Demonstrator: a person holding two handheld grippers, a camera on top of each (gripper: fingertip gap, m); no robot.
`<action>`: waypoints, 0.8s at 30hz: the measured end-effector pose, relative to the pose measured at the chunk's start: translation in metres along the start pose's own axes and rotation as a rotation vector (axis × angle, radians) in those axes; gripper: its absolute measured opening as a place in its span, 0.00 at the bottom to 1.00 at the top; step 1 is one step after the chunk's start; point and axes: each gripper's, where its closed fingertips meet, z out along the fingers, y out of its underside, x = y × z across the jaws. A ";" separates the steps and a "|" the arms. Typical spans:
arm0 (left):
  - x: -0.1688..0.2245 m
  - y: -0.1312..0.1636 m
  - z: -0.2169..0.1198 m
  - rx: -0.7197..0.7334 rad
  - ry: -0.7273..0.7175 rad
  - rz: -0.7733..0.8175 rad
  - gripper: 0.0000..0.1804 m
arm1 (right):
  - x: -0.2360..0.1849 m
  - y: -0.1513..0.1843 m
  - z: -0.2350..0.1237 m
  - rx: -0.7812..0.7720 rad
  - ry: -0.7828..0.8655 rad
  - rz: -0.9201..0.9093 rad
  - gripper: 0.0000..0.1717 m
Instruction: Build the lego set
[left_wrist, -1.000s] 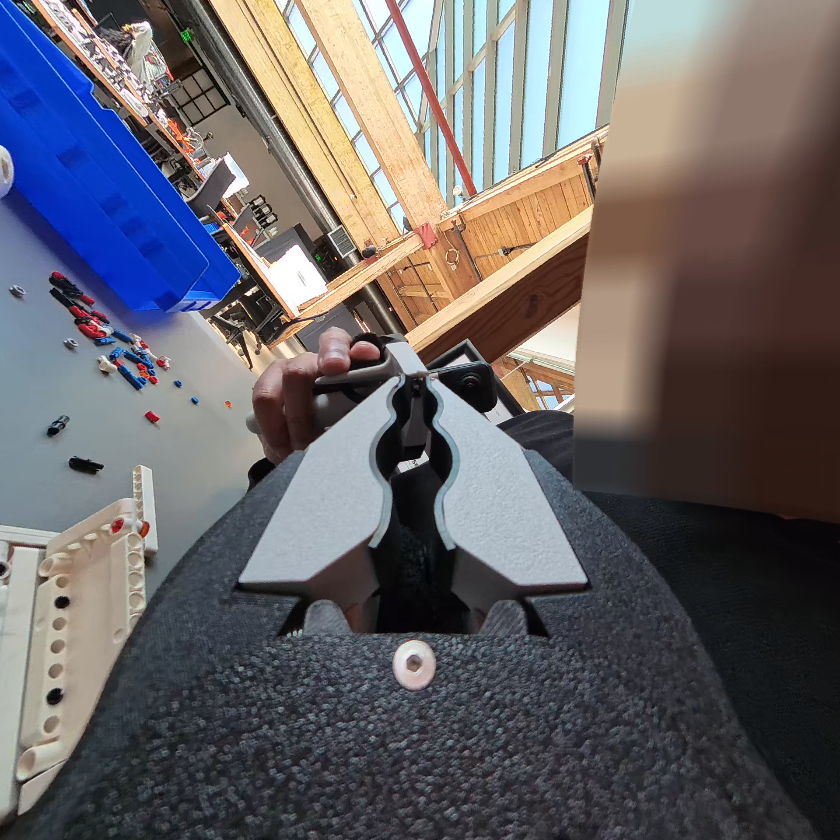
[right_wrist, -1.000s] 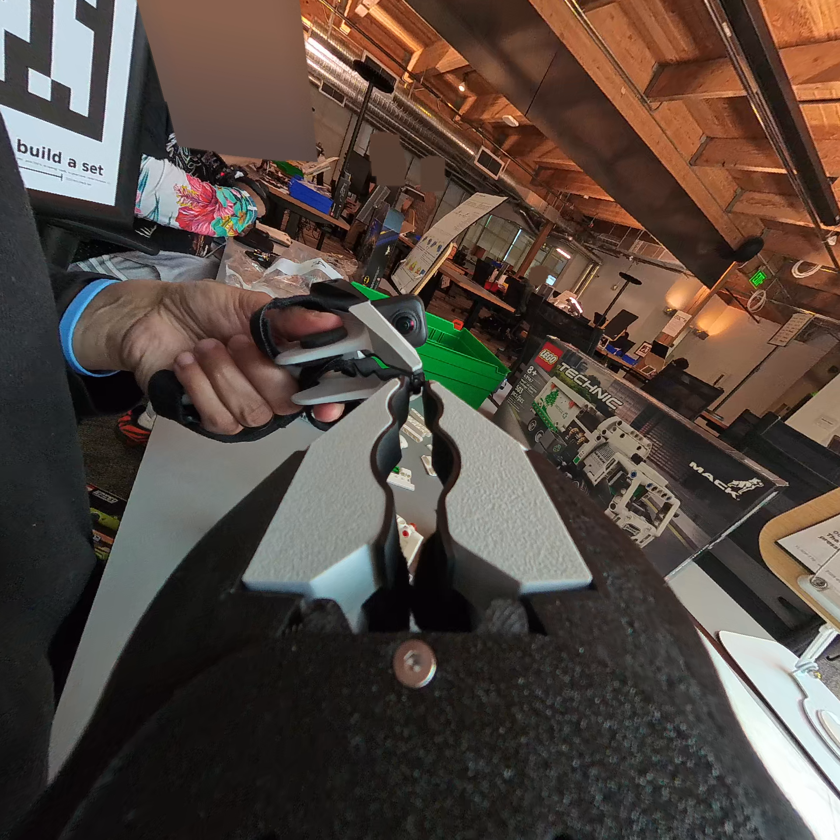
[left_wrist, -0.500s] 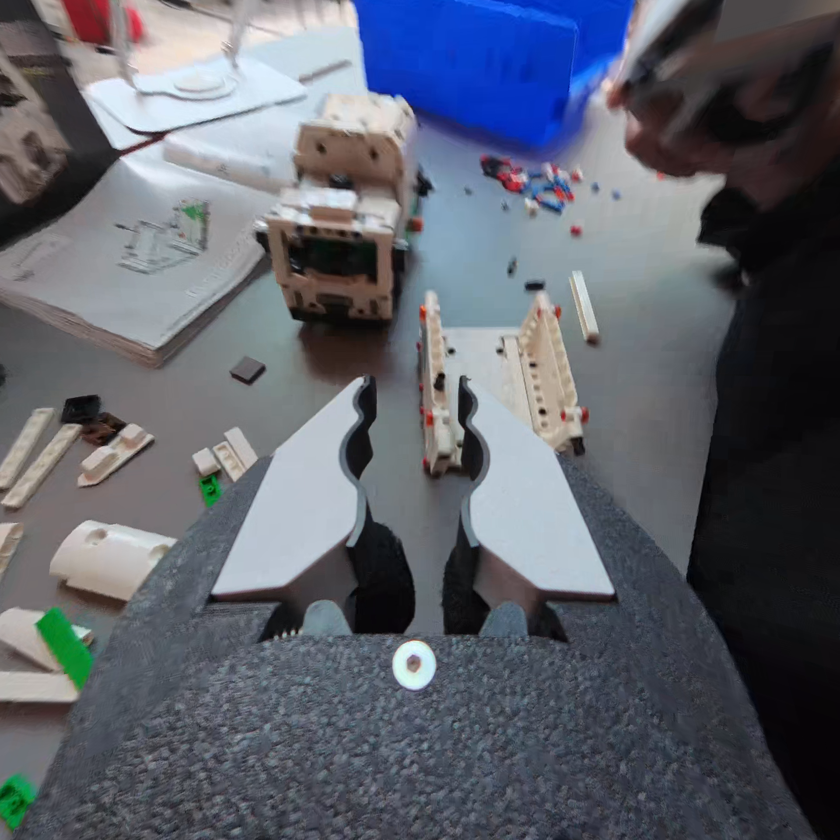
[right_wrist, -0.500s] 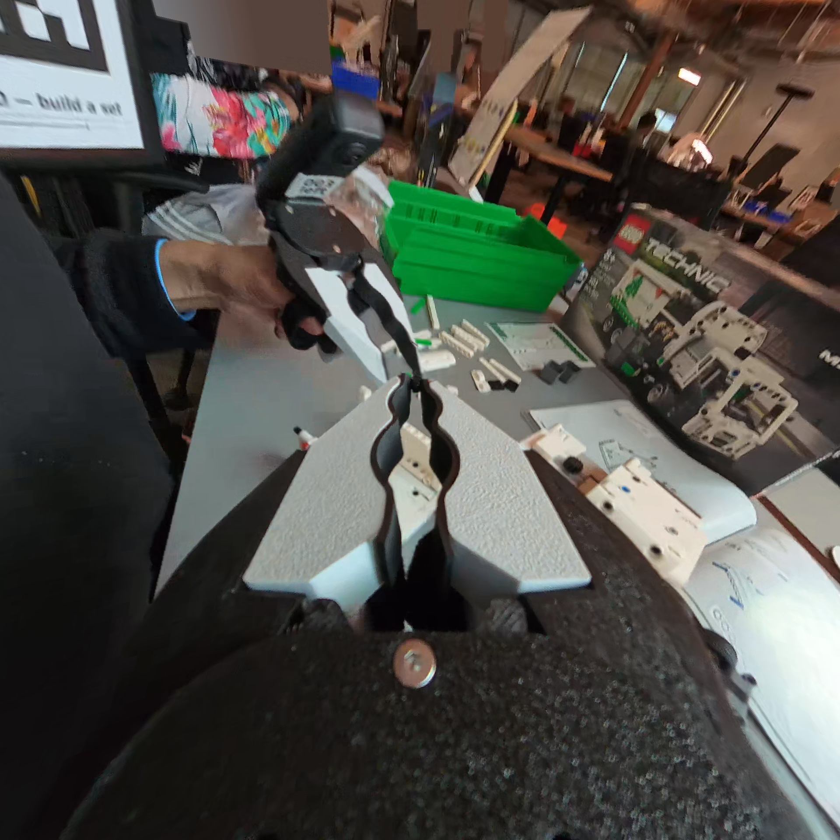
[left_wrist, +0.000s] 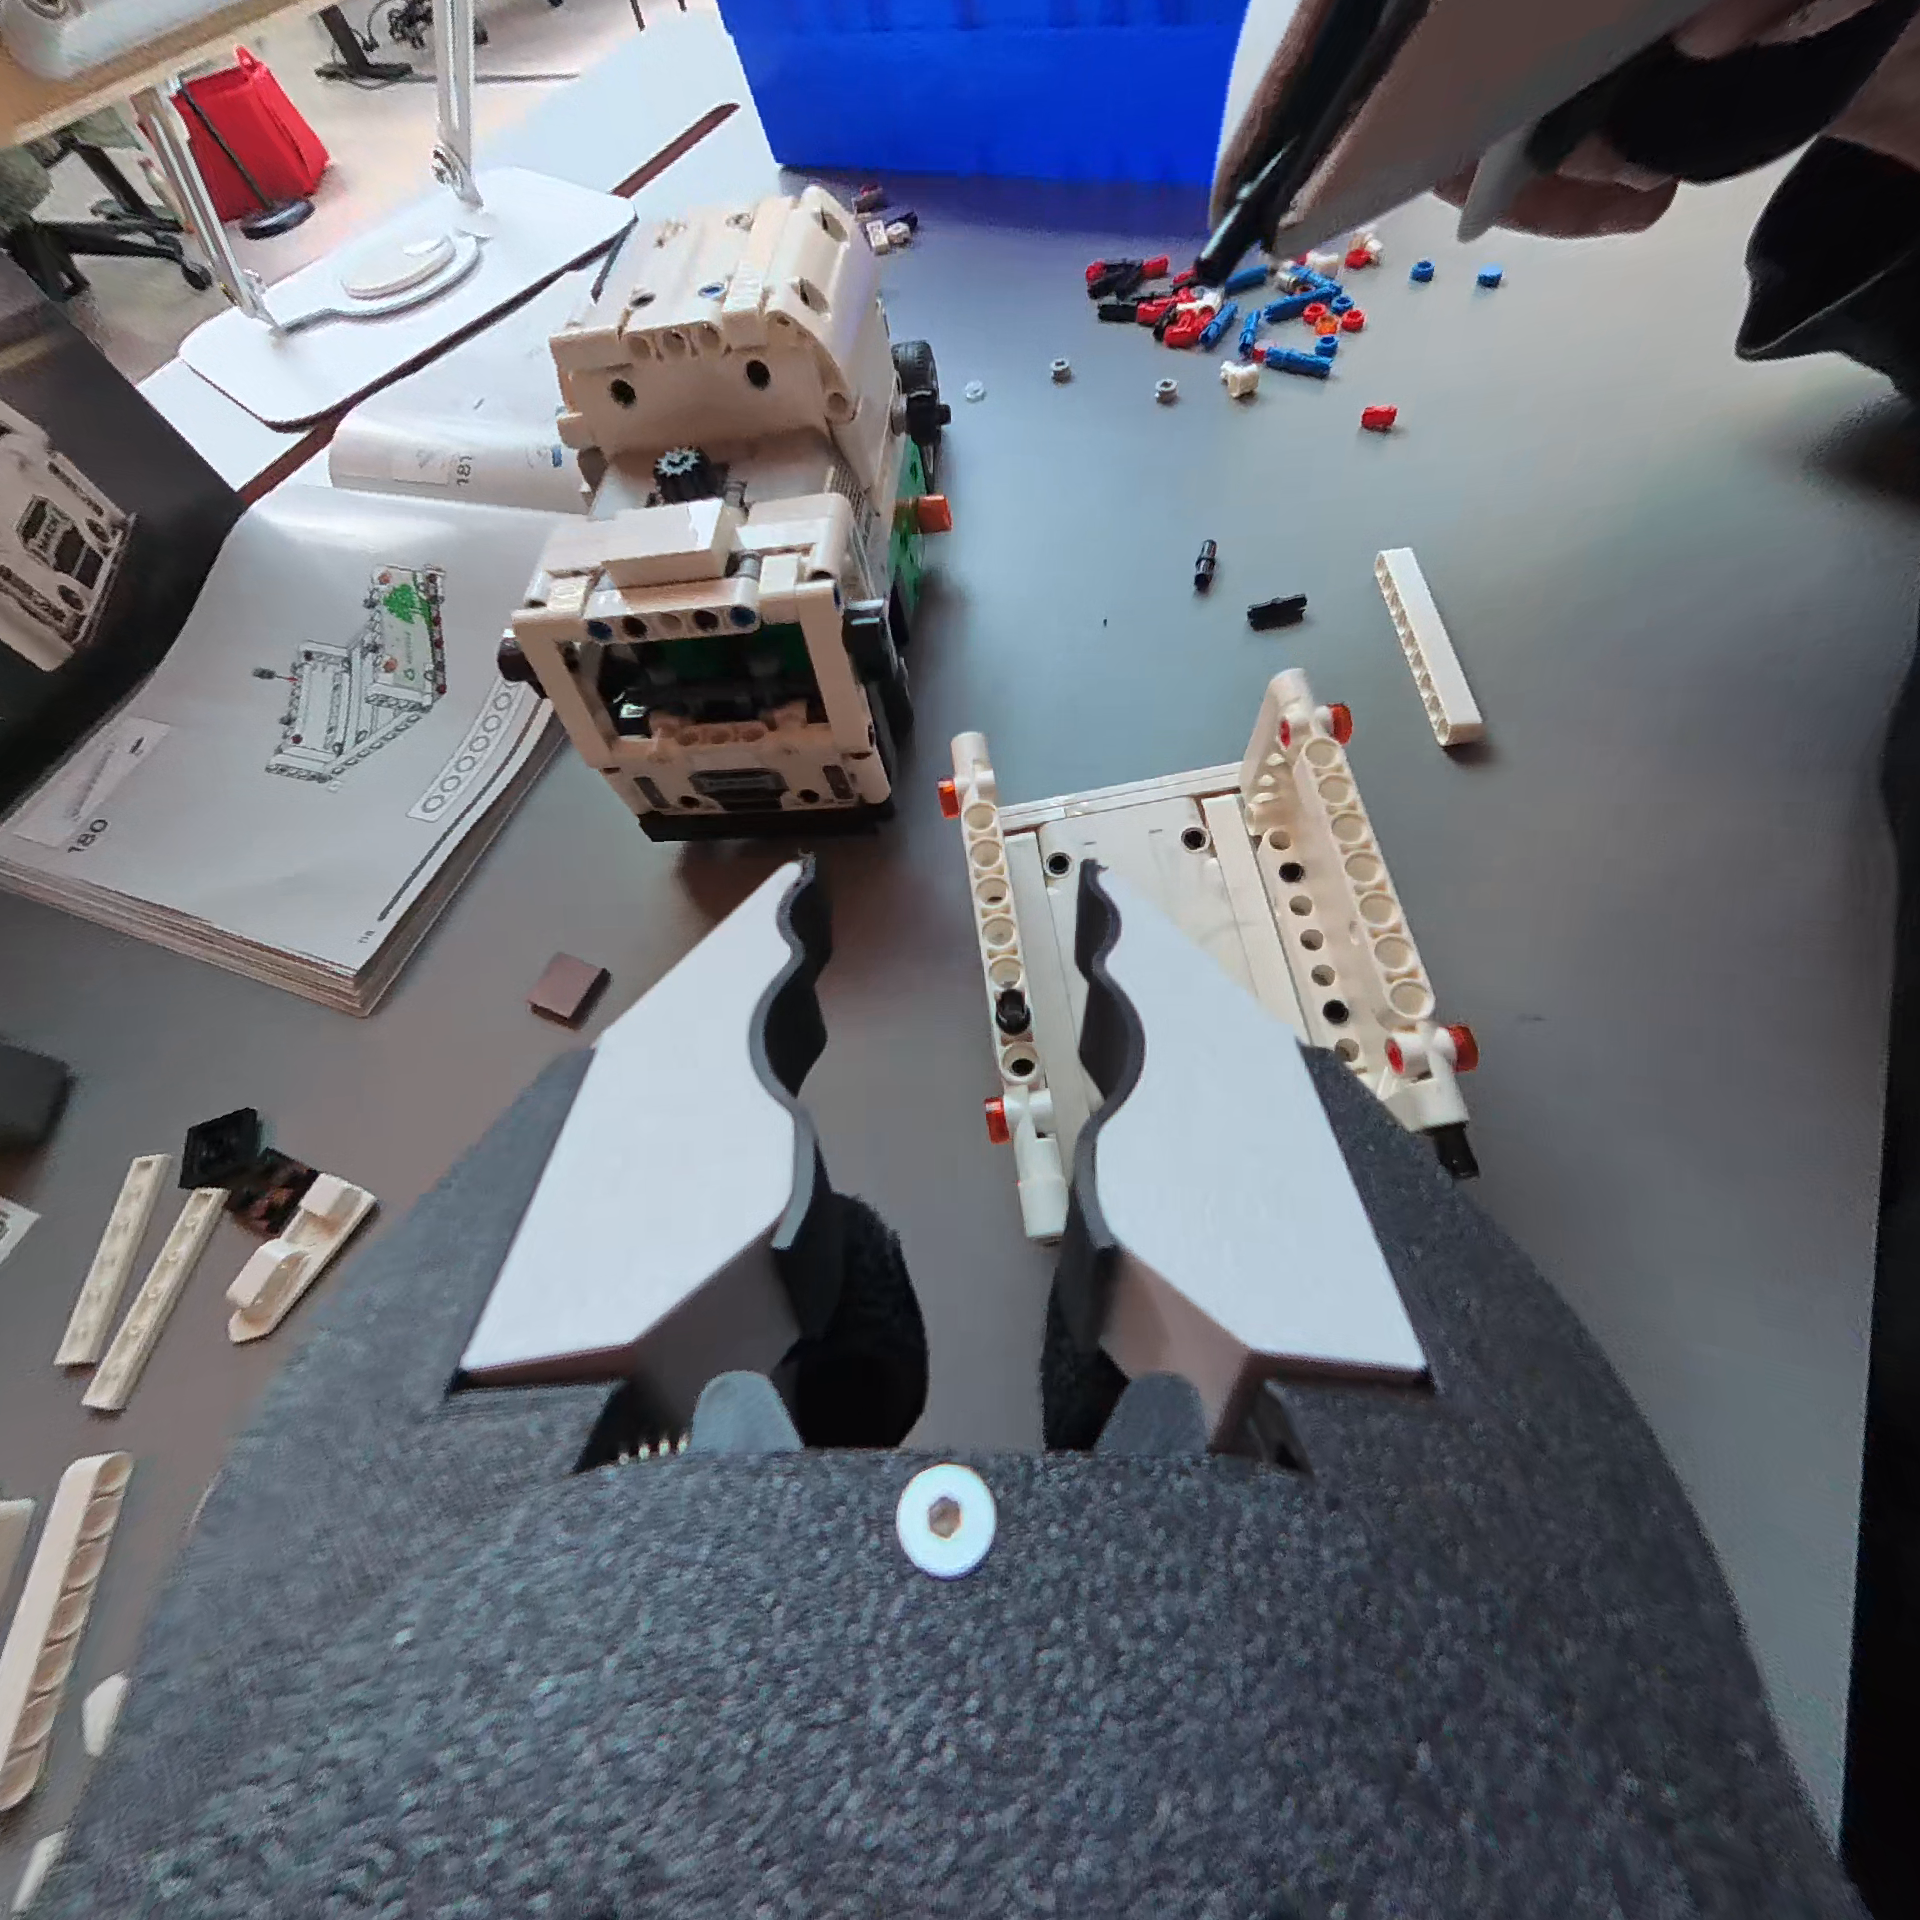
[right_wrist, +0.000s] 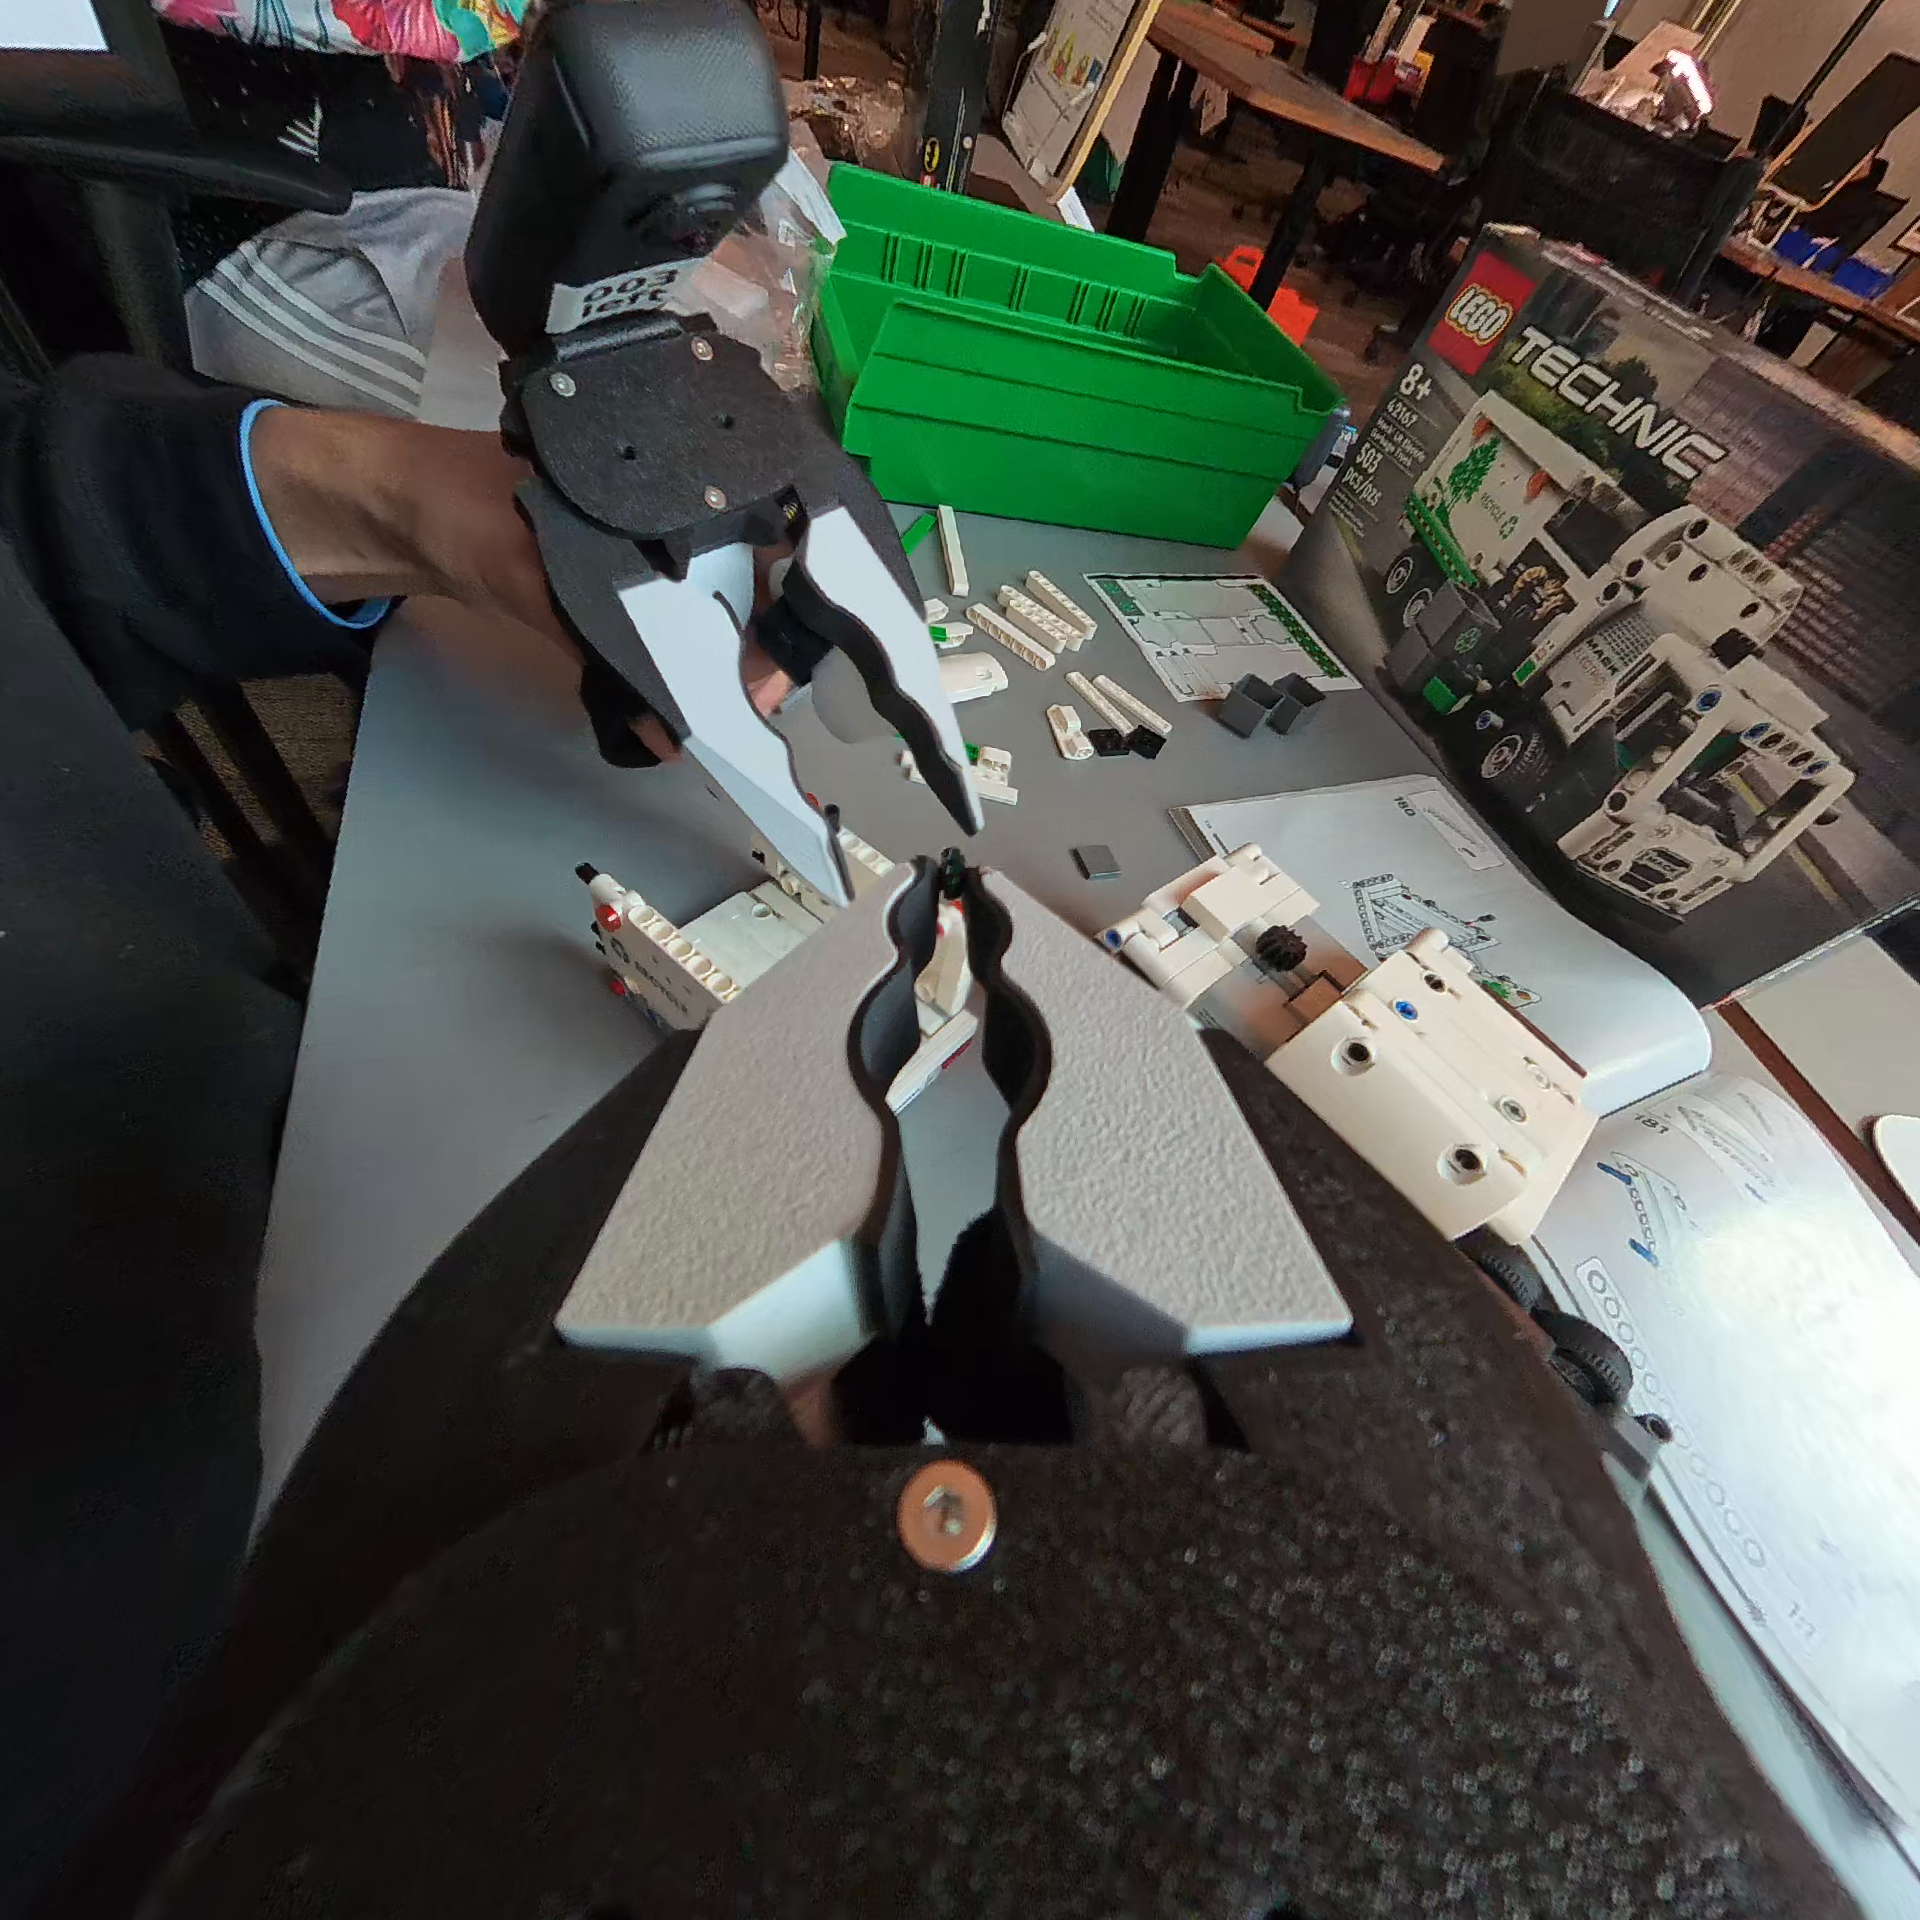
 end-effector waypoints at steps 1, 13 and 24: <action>0.000 0.001 0.002 -0.008 0.001 -0.007 0.25 | 0.000 0.001 0.000 -0.001 -0.002 0.005 0.02; 0.010 -0.002 0.011 0.040 0.040 -0.013 0.04 | 0.010 0.012 0.007 -0.052 -0.017 0.086 0.02; 0.010 0.001 0.010 0.034 0.066 -0.098 0.03 | -0.010 0.014 0.036 -0.165 -0.101 0.071 0.02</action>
